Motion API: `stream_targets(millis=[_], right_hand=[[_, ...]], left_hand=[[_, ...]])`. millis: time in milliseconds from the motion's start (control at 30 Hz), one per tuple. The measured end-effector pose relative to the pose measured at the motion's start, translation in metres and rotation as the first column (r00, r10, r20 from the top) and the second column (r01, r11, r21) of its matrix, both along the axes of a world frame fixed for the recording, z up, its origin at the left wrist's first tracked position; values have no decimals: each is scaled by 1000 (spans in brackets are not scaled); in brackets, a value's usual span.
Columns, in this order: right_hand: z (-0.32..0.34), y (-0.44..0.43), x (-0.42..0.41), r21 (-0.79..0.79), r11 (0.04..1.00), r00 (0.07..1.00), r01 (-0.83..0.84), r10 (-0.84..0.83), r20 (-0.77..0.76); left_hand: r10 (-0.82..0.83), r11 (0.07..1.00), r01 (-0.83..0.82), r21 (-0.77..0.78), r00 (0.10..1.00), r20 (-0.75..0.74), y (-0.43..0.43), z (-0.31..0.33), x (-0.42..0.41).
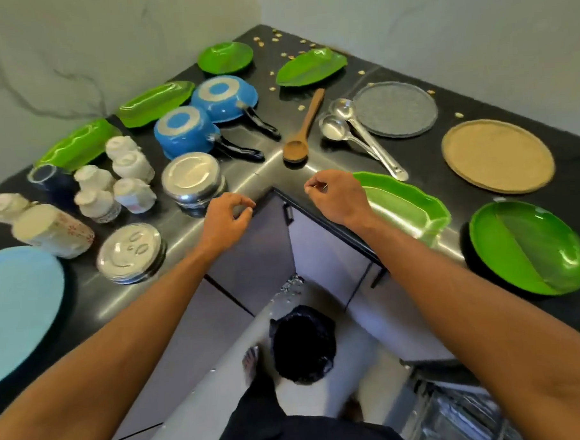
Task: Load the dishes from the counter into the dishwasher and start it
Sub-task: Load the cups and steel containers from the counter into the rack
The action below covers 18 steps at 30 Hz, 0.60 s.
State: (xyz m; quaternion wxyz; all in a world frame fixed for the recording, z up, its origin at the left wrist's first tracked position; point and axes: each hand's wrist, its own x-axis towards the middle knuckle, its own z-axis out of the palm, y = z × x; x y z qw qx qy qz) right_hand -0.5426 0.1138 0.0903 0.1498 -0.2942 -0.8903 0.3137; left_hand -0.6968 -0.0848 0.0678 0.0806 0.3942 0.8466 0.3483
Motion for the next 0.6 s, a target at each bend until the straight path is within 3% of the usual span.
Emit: stream_targets(millis=[233, 333, 600], right_hand=[[-6, -66, -147, -2, 987, 987, -159, 159, 20], [-8, -98, -202, 0, 974, 974, -226, 226, 27], [-9, -182, -301, 78, 900, 903, -429, 426, 48]], left_hand=[[177, 984, -177, 3, 984, -27, -85, 10, -128], [178, 983, -183, -30, 976, -122, -120, 16, -172], [201, 932, -251, -263, 958, -203, -184, 28, -238]])
